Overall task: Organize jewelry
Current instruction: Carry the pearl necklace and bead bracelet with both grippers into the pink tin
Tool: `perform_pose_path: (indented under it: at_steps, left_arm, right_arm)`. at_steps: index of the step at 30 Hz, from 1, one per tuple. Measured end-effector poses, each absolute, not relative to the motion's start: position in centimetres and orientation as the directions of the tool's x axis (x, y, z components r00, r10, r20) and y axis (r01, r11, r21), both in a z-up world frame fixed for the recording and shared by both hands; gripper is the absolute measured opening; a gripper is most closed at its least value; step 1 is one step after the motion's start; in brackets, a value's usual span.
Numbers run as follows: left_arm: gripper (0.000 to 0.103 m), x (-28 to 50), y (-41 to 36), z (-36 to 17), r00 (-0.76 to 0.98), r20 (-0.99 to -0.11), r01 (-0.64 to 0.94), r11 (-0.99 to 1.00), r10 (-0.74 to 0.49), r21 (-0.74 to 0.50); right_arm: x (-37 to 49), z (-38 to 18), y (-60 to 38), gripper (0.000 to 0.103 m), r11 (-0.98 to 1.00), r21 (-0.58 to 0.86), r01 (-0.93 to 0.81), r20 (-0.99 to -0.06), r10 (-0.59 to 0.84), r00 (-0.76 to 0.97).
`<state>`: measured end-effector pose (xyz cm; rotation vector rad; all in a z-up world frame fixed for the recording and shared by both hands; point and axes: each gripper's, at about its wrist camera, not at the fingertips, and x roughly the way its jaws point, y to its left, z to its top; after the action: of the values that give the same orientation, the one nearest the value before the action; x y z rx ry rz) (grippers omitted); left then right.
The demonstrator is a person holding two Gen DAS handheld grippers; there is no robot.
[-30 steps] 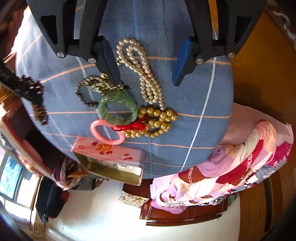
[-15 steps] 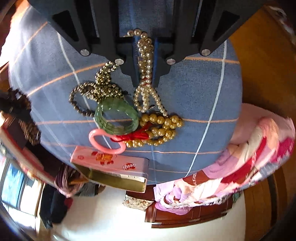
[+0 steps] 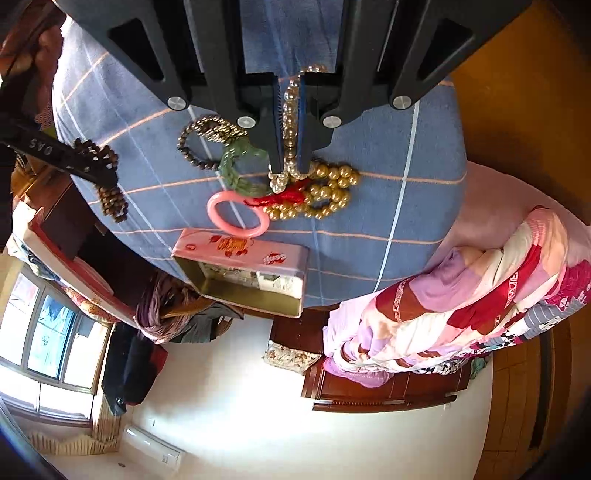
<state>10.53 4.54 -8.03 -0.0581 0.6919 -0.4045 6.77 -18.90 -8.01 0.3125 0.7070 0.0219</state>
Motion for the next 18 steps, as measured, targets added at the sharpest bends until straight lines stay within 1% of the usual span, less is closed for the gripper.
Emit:
perform_pose_path:
  at_steps: [10, 15, 18]
  left_arm:
    - [0.005, 11.2, 3.8, -5.0, 0.726, -0.537, 0.389, 0.900, -0.430, -0.196]
    - [0.005, 12.3, 3.1, -2.8, 0.744, -0.474, 0.421, 0.882, -0.470, -0.214]
    - [0.005, 13.4, 2.4, -2.0, 0.758, -0.448, 0.429, 0.880, -0.474, -0.205]
  right_arm:
    - [7.6, -6.6, -19.5, 0.027, 0.965, 0.241, 0.105, -0.608, 0.065, 0.791]
    - [8.7, -5.2, -20.1, 0.027, 0.965, 0.242, 0.105, -0.575, 0.056, 0.816]
    - [9.8, -4.2, -20.3, 0.027, 0.966, 0.236, 0.104, -0.551, 0.045, 0.833]
